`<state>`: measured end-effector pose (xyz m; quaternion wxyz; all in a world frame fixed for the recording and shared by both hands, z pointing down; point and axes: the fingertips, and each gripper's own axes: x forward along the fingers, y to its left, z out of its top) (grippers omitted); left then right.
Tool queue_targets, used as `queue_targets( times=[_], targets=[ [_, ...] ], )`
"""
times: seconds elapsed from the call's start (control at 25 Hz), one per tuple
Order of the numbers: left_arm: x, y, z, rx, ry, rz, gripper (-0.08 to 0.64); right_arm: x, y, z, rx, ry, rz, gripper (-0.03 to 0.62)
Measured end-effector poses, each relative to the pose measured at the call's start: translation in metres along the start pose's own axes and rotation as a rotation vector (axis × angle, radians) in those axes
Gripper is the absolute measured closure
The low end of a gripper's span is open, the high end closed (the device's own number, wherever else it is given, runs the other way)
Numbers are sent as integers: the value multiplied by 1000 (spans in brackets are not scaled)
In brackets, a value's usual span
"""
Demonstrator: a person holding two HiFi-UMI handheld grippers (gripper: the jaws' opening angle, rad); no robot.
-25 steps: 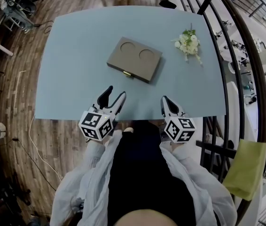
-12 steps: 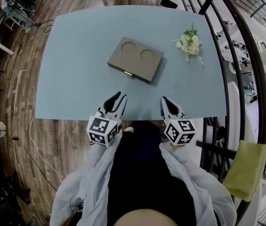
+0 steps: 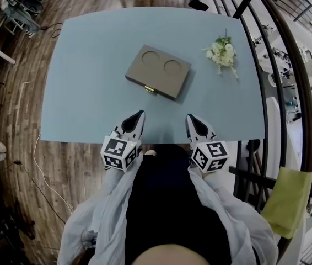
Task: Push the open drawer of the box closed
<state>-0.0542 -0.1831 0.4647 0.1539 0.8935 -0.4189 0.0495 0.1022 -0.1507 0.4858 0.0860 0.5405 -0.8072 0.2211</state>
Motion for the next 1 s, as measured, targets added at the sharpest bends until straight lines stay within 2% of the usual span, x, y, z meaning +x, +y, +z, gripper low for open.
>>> queue_targets(
  times=[1.0],
  targets=[
    [15, 0, -8, 9, 36, -11, 545, 9, -3, 1, -18, 22, 26, 586]
  ],
)
